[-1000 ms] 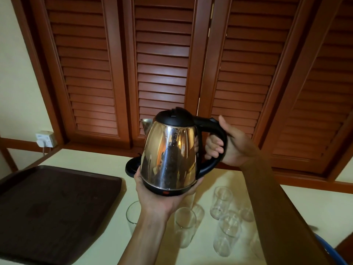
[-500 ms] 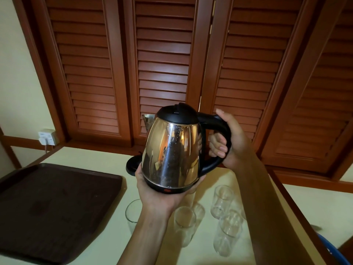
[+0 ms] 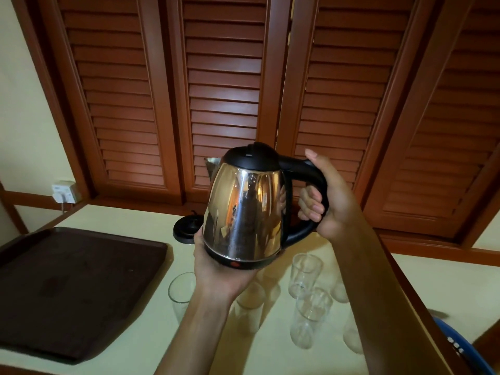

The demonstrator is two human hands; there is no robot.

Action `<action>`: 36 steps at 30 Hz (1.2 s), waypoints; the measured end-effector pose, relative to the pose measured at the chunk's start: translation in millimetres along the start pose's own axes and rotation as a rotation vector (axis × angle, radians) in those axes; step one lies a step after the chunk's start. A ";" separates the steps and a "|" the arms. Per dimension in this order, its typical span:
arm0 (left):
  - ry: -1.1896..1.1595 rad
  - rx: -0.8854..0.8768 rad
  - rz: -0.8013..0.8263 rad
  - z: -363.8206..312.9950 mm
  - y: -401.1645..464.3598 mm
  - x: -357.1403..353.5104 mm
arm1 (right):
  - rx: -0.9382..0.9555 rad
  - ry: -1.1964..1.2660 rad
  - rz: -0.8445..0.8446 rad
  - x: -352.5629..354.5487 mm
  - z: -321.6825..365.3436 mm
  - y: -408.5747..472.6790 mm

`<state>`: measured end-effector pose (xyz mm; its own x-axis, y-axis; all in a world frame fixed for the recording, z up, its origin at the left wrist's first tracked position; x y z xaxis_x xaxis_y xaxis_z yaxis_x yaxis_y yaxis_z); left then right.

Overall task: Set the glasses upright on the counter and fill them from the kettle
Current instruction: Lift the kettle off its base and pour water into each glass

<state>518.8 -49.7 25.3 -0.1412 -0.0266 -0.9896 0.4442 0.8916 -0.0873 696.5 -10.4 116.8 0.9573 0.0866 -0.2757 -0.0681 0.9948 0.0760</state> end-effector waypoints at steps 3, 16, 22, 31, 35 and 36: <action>0.175 -0.115 -0.114 -10.9 -8.7 0.9 | -0.008 0.065 -0.024 6.1 1.4 -7.8; 1.901 -0.572 -0.535 -73.4 -46.4 52.1 | 0.037 0.055 -0.092 25.9 -12.3 -43.9; 1.838 -0.538 -0.574 -58.3 -49.3 98.7 | 0.092 0.087 -0.219 24.2 -27.2 -71.1; 1.517 -0.792 -0.713 -29.4 -44.6 129.8 | 0.048 0.114 -0.312 28.5 -38.7 -93.1; 1.467 -0.798 -0.721 -28.6 -41.1 138.1 | 0.036 0.109 -0.313 27.6 -40.8 -98.7; 1.457 -0.807 -0.709 -28.0 -40.2 137.7 | 0.035 0.105 -0.316 28.2 -41.1 -99.8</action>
<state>456.7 -76.6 -104.3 -0.8681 -0.4797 0.1279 -0.4687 0.8768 0.1075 718.7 -105.1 62.0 0.8953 -0.2189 -0.3880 0.2391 0.9710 0.0037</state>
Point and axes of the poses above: each hand's wrist, its own y-axis towards the middle knuckle, its own x-axis out of the back of the hand, z = x × y, the point moved 1 cm from there along y, towards the middle knuckle, and after that the axes turned 1 degree about -x, right-handed, at the moved point
